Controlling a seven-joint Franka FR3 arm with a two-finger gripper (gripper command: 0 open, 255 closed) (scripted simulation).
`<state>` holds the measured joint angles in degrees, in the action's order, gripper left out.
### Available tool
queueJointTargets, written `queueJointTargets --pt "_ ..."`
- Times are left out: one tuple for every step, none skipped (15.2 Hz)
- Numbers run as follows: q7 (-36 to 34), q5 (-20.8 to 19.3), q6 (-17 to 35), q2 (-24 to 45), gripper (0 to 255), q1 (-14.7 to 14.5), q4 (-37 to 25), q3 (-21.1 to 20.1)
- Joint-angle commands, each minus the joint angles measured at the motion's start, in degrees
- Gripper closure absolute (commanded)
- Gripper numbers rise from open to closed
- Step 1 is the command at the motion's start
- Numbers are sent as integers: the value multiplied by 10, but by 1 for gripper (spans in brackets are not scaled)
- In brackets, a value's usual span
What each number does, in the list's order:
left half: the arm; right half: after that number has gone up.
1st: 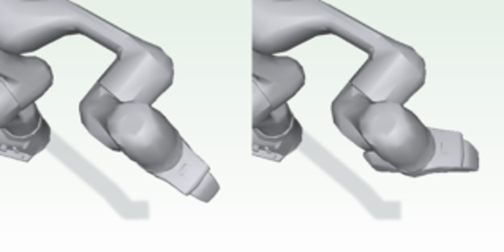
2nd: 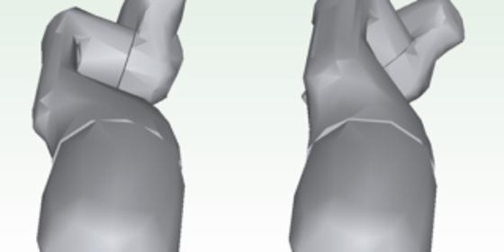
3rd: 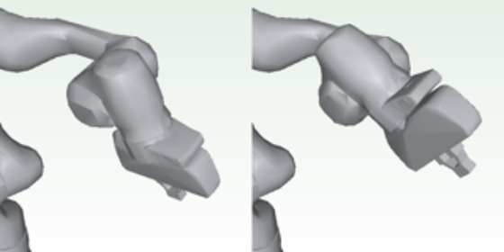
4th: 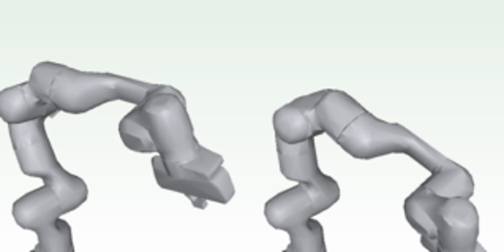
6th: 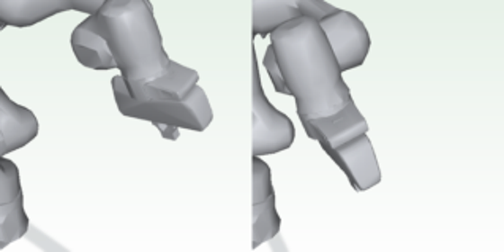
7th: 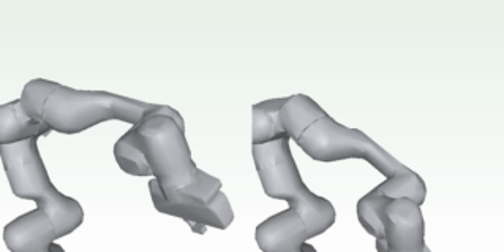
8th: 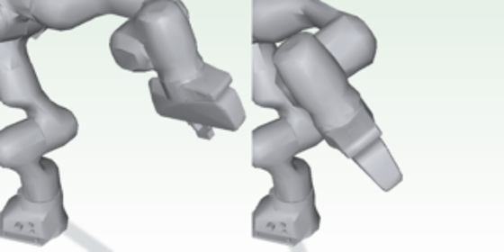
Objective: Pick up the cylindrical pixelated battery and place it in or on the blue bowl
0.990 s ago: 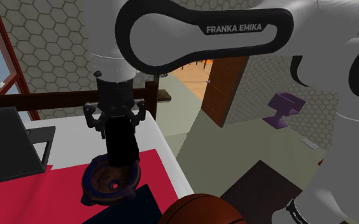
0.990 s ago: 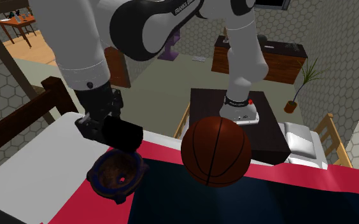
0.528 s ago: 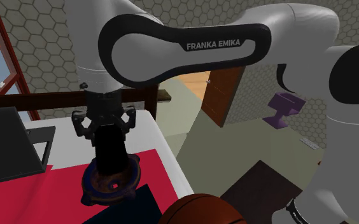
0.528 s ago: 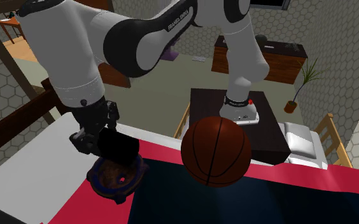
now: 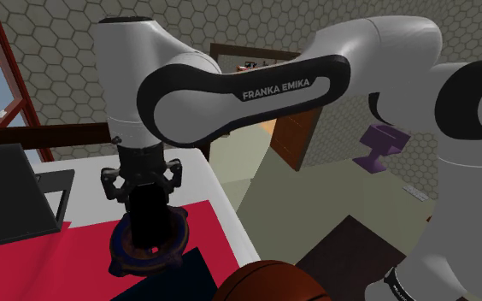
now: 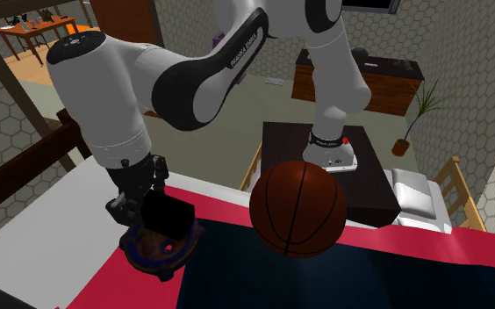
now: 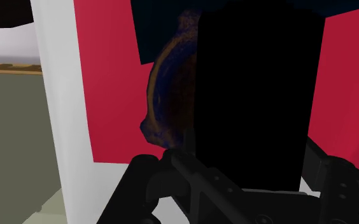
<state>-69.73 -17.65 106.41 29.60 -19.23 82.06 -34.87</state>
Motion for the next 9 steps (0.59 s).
queueJointTargets --pt "-2 -2 14 2 255 1 12 1" --pt "-3 -4 21 4 255 1 17 2" --pt "-4 -5 28 6 255 2 22 3" --pt "-4 -5 30 6 255 2 24 3" --pt "-4 -5 30 7 255 2 24 3" --pt "-4 -5 30 7 255 2 24 3" --pt "-4 -5 30 7 255 2 24 3" --pt "-4 -5 30 7 255 2 24 3" --pt "-4 -5 30 7 255 2 24 3"
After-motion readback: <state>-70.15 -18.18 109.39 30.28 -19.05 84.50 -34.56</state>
